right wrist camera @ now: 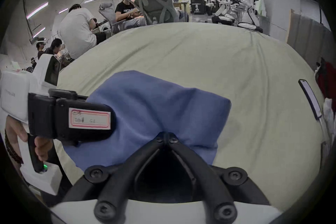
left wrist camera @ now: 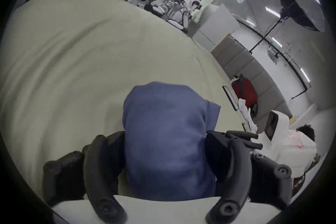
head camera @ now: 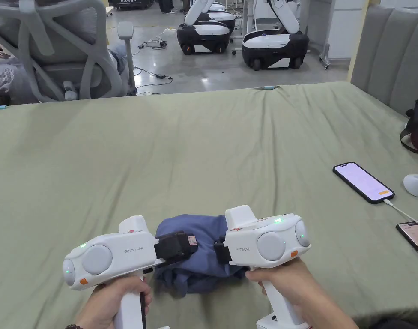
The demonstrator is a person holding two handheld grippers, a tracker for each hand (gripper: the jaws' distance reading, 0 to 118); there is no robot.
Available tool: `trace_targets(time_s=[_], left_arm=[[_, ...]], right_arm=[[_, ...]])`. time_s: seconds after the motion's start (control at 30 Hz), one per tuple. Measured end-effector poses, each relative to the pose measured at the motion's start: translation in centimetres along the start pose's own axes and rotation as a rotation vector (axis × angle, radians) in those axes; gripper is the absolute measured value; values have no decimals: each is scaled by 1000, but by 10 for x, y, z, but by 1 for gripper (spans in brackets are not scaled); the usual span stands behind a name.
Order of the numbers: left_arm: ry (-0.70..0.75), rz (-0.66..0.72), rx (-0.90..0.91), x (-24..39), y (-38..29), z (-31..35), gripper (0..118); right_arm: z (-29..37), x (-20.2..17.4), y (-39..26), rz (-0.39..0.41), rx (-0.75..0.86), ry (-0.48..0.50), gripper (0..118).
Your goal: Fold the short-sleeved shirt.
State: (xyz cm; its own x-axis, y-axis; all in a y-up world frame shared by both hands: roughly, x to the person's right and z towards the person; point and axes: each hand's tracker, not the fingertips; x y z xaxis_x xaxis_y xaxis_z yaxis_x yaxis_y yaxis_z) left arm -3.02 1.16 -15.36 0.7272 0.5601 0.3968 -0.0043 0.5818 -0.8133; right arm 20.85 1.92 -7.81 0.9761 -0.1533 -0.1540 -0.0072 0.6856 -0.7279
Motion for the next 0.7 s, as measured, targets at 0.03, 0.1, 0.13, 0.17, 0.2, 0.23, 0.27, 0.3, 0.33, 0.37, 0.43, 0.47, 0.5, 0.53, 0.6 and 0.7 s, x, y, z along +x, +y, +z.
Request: trace_targets(time_s=[0.03, 0.1, 0.13, 0.17, 0.2, 0.23, 0.27, 0.3, 0.33, 0.37, 0.43, 0.47, 0.5, 0.53, 0.6, 0.7], left_arm=[[-1, 0, 1, -1, 0, 0, 60], [-5, -2, 13, 0, 0, 5, 56], [-8, -13, 17, 1, 0, 8, 54], [-14, -31, 17, 2, 1, 12, 47], [-18, -43, 17, 3, 1, 16, 41], [-23, -46, 16, 3, 3, 18, 38], [-31, -53, 12, 2, 6, 21, 37], [-35, -55, 15, -1, 8, 24, 36], [-40, -57, 17, -5, 9, 29, 36], [-42, -58, 19, -11, 12, 34, 36], [-41, -65, 22, -28, 20, 48, 36], [-36, -76, 20, -39, 23, 57, 36], [-30, -80, 18, -52, 27, 67, 36], [-29, -81, 17, -66, 32, 77, 36], [-20, -79, 31, -99, 41, 102, 36], [-4, -70, 50, -155, 57, 140, 36]], right_arm=[[0, 1, -1, -3, 1, 1, 0], [0, 2, -1, -14, 1, 2, 0], [1, 2, -1, -20, 3, 5, 0], [1, 1, 0, -21, 4, 5, 0], [2, -1, 1, -18, 4, 4, 0], [4, -3, 3, -13, 6, 2, 0], [6, -6, 5, -4, 9, -4, 0], [10, -9, 7, 1, 14, -5, 0], [13, -12, 9, 2, 21, -2, 0], [16, -17, 11, 3, 33, 6, 0], [21, -28, 16, 20, 58, 8, 0], [24, -34, 19, 34, 72, 4, 0], [24, -40, 22, 44, 84, 0, 0], [25, -46, 24, 48, 91, -2, 0], [25, -60, 31, 55, 107, 0, 0], [17, -87, 43, 79, 121, 22, 0]])
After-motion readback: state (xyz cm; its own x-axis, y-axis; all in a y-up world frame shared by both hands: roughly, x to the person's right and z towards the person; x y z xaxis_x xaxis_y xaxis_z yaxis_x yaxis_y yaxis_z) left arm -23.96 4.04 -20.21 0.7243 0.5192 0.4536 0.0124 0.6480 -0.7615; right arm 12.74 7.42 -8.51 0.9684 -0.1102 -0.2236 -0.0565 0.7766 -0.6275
